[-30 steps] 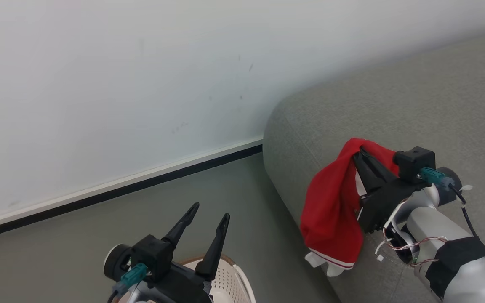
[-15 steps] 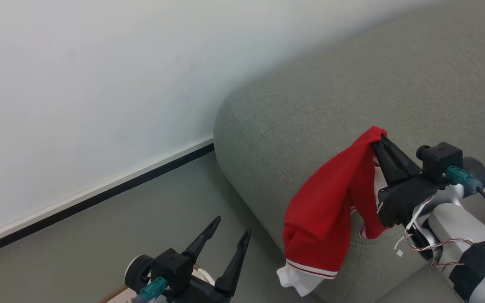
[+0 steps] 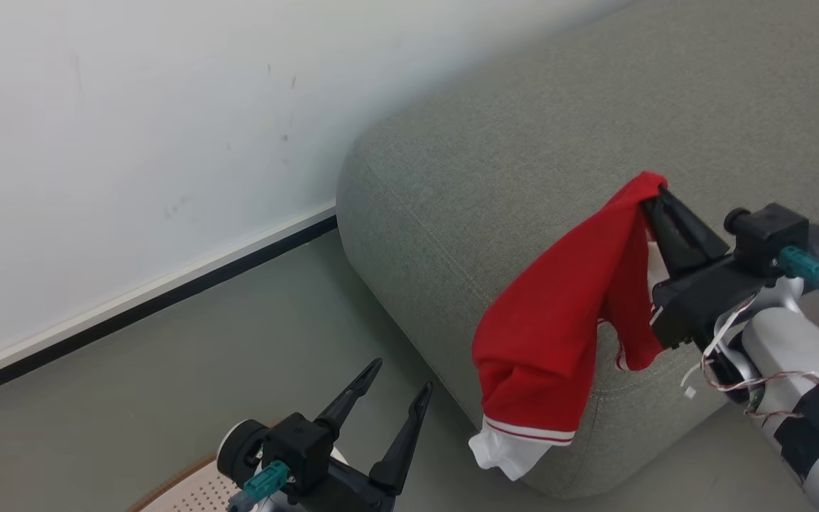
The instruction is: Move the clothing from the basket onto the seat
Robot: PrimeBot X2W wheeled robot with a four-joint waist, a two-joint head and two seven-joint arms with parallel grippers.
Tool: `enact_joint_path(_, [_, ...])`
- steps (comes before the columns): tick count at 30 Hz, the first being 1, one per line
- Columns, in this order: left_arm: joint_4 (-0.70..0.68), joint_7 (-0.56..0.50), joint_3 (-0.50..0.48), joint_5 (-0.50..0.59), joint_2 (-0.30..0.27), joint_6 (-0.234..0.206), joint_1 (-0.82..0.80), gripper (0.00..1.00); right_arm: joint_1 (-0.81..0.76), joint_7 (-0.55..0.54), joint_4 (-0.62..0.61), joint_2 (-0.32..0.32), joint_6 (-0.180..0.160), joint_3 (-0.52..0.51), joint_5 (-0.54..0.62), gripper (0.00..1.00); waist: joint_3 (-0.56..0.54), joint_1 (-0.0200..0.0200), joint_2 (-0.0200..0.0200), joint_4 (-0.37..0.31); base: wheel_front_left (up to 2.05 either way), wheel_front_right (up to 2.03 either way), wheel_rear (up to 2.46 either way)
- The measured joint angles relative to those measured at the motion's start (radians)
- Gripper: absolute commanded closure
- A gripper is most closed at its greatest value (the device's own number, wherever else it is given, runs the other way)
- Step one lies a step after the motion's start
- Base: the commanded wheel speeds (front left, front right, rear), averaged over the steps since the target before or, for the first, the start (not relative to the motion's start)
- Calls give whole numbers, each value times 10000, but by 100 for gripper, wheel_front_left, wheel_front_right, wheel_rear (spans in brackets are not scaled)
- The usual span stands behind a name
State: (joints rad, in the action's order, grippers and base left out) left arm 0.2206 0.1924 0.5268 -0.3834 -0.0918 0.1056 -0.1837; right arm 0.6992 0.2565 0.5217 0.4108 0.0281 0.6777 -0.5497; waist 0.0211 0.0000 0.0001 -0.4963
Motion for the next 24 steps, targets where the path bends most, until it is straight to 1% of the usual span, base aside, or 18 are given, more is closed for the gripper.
enact_joint_path(5, [-165, -6, -38, 63, -46, -48, -14, 0, 739, 0, 203, 125, 176, -178, 98, 100, 228, 0, 0, 119, 0, 0, 0])
enact_joint_path(8, [-414, -54, -161, 79, -138, -169, -166, 0, 1535, 0, 360, 211, 265, -384, 148, 100, 489, 1, 0, 225, 0, 0, 0])
enact_joint_path(13, [-836, -163, -322, 188, -326, -188, -739, 0, 3055, 2, 846, 556, 389, -782, 301, 100, 1047, 1, 0, 475, 0, 0, 0])
enact_joint_path(18, [-1287, -428, -318, 351, -466, -186, -1103, 0, 4620, -2, 1496, 1035, 426, -1321, 313, 100, 1669, 2, 1, 838, 0, 0, 0])
enact_joint_path(24, [-1891, -686, -297, 608, -669, -176, -1654, 0, 5914, -104, 2165, 1755, 410, -1778, 336, 100, 2455, 3, 1, 1367, 0, 0, 0])
